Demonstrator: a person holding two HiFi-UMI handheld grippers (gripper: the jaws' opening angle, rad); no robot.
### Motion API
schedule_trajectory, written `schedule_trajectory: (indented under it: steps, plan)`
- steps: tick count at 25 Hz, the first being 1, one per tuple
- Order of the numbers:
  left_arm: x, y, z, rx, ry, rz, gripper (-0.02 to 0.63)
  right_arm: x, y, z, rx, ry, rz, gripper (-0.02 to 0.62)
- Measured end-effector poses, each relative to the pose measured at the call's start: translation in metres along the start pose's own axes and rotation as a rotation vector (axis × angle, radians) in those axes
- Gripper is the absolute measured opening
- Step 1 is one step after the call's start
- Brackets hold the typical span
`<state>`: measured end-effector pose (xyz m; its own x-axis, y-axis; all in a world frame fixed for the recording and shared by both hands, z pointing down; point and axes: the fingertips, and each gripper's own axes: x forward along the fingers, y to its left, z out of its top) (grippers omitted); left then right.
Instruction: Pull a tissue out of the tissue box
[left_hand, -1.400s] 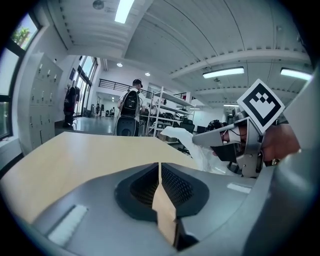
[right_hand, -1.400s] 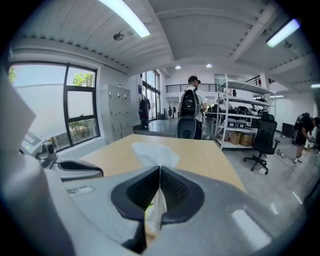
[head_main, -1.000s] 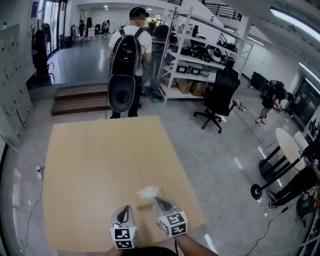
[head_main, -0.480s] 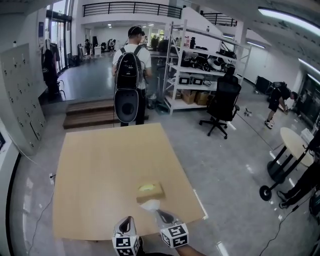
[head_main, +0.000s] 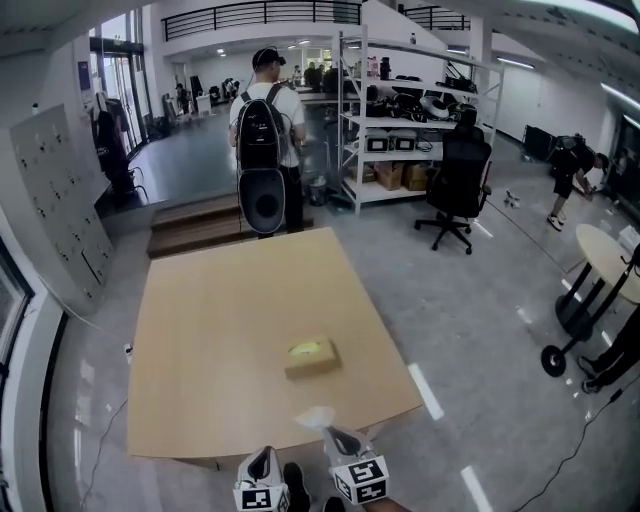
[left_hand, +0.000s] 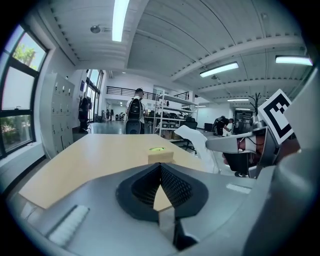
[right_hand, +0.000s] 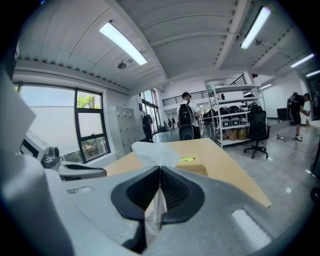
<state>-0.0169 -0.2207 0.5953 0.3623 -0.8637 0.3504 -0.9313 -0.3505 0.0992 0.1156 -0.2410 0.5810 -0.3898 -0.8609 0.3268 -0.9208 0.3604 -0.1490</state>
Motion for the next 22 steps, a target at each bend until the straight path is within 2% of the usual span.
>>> schedule_trajectory:
  steps: [6,13,22]
  plan:
    - [-0.019,0.006,0.001,-0.011,-0.021,0.035,0.018,-0.014,0.012,0.0,-0.003,-0.009,0.001,0.0]
    - [-0.042,0.019,0.013,0.015,-0.08,0.009,0.018,-0.025,0.032,0.016,-0.037,-0.039,-0.046,0.0]
    - [-0.116,0.053,-0.011,0.014,-0.096,-0.047,0.018,-0.059,0.106,0.0,-0.028,-0.027,-0.114,0.0]
